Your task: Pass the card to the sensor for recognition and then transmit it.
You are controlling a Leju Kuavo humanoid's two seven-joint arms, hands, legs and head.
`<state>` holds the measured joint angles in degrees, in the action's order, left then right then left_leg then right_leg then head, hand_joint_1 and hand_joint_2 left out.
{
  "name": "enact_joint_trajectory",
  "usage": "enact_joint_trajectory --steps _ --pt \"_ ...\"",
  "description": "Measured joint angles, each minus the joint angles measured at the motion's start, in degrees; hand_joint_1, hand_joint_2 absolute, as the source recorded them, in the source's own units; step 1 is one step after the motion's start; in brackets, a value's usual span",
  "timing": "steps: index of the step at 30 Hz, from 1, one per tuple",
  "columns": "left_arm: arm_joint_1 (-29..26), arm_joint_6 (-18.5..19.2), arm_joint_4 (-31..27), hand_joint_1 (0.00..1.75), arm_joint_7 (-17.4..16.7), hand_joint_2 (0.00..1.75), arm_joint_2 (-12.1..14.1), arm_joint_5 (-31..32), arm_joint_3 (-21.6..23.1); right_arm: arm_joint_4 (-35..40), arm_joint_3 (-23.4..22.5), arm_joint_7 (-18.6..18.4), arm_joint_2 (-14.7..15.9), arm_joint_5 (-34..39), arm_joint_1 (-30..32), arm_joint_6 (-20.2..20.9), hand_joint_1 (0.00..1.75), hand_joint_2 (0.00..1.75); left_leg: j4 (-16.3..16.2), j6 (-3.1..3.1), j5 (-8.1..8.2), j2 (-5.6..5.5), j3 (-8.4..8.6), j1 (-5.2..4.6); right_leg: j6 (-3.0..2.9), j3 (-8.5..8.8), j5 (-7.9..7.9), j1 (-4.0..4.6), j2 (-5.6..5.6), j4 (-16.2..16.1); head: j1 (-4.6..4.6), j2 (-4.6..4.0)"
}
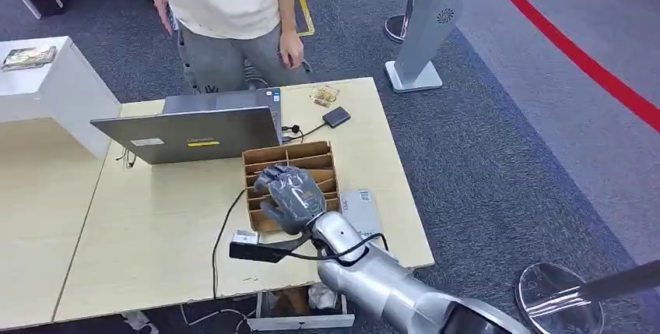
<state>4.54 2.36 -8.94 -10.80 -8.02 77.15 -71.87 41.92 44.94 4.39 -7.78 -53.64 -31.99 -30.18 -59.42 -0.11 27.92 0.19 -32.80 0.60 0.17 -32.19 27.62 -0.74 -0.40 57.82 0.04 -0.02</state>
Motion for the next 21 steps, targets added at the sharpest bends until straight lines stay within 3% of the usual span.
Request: enact_joint_trajectory --steps 21 --pt "0.0 0.1 0.0 0.0 0.0 1.75 0.0 -0.4 0.0 -3.5 -1.3 0.0 -0.3 -0.5 -0.7 1.1 0.89 1.75 0.0 0.0 0.0 0.0 0.0 0.0 0.0 0.0 0.0 0.0 0.0 0.0 0.0 0.0"
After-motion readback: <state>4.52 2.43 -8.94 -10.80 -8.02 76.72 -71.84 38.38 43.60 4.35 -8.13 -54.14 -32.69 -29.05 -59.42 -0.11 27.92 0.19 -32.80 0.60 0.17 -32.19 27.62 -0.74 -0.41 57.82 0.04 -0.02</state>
